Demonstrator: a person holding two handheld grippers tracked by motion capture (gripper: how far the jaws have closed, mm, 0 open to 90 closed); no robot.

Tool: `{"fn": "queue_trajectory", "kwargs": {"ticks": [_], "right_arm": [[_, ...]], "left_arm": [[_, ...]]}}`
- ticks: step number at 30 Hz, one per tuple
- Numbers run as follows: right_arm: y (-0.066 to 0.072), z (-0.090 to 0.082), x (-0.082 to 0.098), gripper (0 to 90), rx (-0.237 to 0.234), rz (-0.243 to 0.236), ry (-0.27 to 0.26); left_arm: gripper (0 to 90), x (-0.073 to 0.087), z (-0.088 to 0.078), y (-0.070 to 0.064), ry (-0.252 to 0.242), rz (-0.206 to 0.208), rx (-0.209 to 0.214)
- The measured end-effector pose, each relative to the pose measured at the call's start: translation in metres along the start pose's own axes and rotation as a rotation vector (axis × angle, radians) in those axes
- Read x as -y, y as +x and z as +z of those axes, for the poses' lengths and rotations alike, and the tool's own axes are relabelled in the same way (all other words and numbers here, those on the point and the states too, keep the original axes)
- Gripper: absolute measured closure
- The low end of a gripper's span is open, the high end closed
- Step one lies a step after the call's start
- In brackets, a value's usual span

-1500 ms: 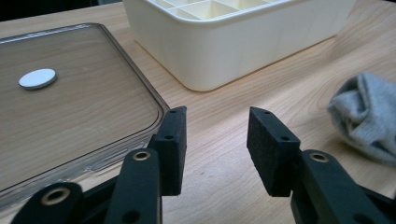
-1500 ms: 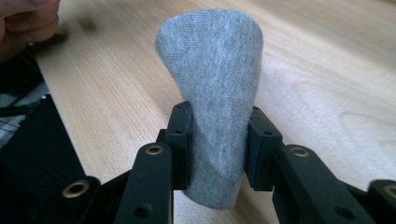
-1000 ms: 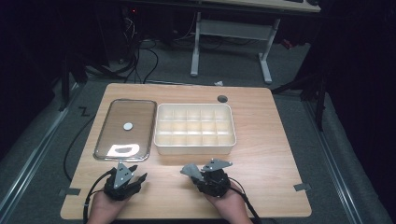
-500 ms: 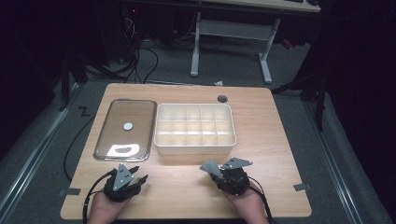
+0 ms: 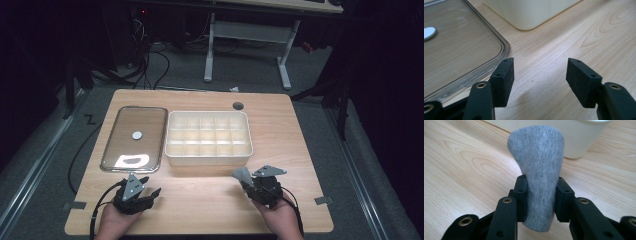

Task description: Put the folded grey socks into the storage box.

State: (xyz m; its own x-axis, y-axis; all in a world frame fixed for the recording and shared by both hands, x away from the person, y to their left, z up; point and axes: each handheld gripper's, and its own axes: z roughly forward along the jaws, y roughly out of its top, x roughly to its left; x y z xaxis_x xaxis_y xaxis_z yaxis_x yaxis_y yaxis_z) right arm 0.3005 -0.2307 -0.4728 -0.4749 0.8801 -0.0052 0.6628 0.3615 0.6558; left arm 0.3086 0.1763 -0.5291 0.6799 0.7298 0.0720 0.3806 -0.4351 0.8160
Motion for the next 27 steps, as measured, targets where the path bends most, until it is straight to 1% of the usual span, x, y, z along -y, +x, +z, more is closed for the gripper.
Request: {"fn": "queue_trajectory", "kwargs": {"ticks": [2, 3, 4, 5, 6, 7, 8, 10, 11, 13, 14, 16, 20, 22, 24, 27], "right_arm": [[-0.001, 0.000, -0.001, 69.1, 0.018, -0.002, 0.021], [-0.001, 0.000, -0.001, 69.1, 0.018, -0.002, 0.021], [-0.002, 0.000, -0.003, 69.2, 0.038, -0.018, 0.038], [-0.002, 0.000, -0.003, 69.2, 0.038, -0.018, 0.038], [-0.003, 0.000, -0.005, 69.4, 0.051, -0.030, 0.048], [-0.003, 0.000, -0.005, 69.4, 0.051, -0.030, 0.048], [-0.005, -0.002, -0.007, 69.3, 0.047, -0.036, 0.050], [-0.009, -0.005, -0.010, 69.3, 0.039, -0.032, 0.047], [-0.011, -0.006, -0.011, 69.1, 0.033, -0.024, 0.046], [-0.014, -0.008, -0.013, 69.2, 0.029, -0.021, 0.044], [-0.017, -0.010, -0.016, 69.2, 0.049, -0.015, 0.045], [-0.021, -0.013, -0.019, 69.2, 0.061, -0.015, 0.036], [-0.027, -0.018, -0.024, 69.2, 0.061, -0.010, 0.018], [-0.029, -0.019, -0.027, 69.2, 0.056, 0.000, 0.026], [-0.031, -0.019, -0.030, 69.1, 0.059, -0.008, 0.034], [-0.033, -0.021, -0.036, 68.9, 0.051, -0.001, 0.037]], "left_arm": [[38.7, 0.000, -0.001, -0.001, 0.000, 0.000, -0.001], [38.6, 0.000, -0.001, -0.001, 0.000, 0.000, -0.001], [38.6, 0.002, -0.003, -0.001, -0.008, -0.007, 0.000], [38.6, 0.002, -0.003, -0.001, -0.008, -0.007, 0.000], [38.3, 0.004, -0.002, -0.002, 0.002, 0.002, 0.007], [37.8, 0.004, -0.002, -0.002, 0.002, 0.002, 0.007], [36.9, 0.003, -0.001, -0.003, 0.013, 0.022, -0.002], [36.0, 0.002, -0.001, -0.003, -0.001, 0.016, -0.004], [36.0, 0.002, -0.001, -0.003, -0.007, 0.007, -0.004], [37.3, 0.002, -0.001, -0.003, 0.000, 0.005, 0.001], [37.9, 0.002, 0.000, -0.004, 0.010, 0.011, -0.001], [38.2, 0.002, 0.000, -0.004, 0.008, 0.008, 0.003], [38.2, 0.003, 0.001, -0.005, 0.017, 0.010, 0.005], [38.2, 0.003, 0.002, -0.004, 0.035, 0.002, 0.008], [38.2, 0.003, 0.001, -0.004, 0.023, -0.008, 0.006], [38.2, 0.003, -0.001, -0.003, 0.010, -0.017, 0.006]]}}
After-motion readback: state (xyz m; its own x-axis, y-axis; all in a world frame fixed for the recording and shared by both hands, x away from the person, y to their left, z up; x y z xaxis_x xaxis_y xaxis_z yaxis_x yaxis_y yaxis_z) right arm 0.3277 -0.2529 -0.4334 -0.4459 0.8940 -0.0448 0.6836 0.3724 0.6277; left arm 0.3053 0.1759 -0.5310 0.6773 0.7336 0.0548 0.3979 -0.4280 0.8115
